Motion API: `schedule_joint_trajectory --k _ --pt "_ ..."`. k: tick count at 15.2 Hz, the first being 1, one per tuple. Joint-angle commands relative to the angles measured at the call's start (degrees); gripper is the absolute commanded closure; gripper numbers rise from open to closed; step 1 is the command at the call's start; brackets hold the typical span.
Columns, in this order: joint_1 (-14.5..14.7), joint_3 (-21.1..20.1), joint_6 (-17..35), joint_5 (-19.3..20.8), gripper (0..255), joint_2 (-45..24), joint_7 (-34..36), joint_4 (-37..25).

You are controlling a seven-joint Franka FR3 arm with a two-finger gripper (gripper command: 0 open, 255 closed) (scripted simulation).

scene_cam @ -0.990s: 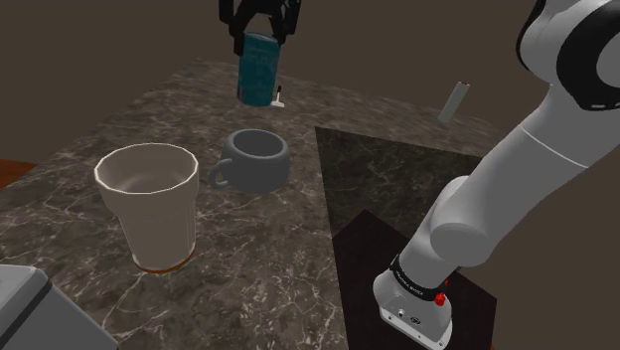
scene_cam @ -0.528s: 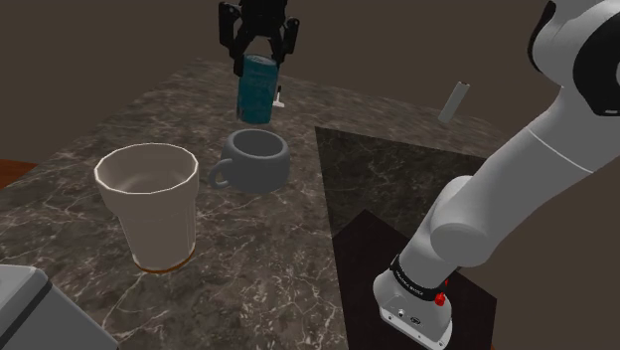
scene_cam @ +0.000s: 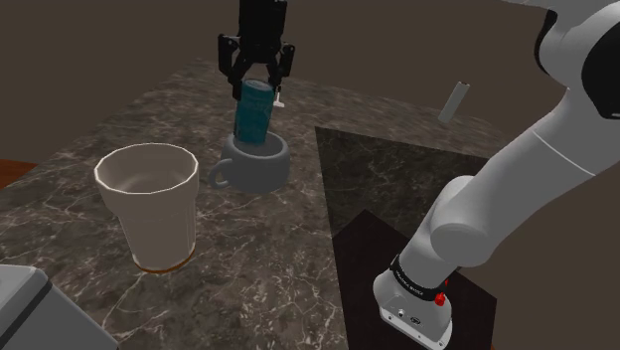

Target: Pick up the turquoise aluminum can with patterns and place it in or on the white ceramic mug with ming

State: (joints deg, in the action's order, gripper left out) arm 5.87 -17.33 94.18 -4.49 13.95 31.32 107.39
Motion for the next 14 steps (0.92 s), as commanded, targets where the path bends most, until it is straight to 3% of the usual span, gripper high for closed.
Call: schedule_joint_trajectory --k 1,11,12,14 --pt "0.04 -0.03 1.59 -0.09 255 0.27 -0.08 1.79" --pt "0.10 -0.07 3.43 -0.19 255 0.49 -0.15 3.85" --pt "0.12 -0.11 3.39 -0.18 0 0.47 -0.09 3.79" --pt "0.12 -0.13 3.35 -0.15 0 0.36 -0.07 3.63"
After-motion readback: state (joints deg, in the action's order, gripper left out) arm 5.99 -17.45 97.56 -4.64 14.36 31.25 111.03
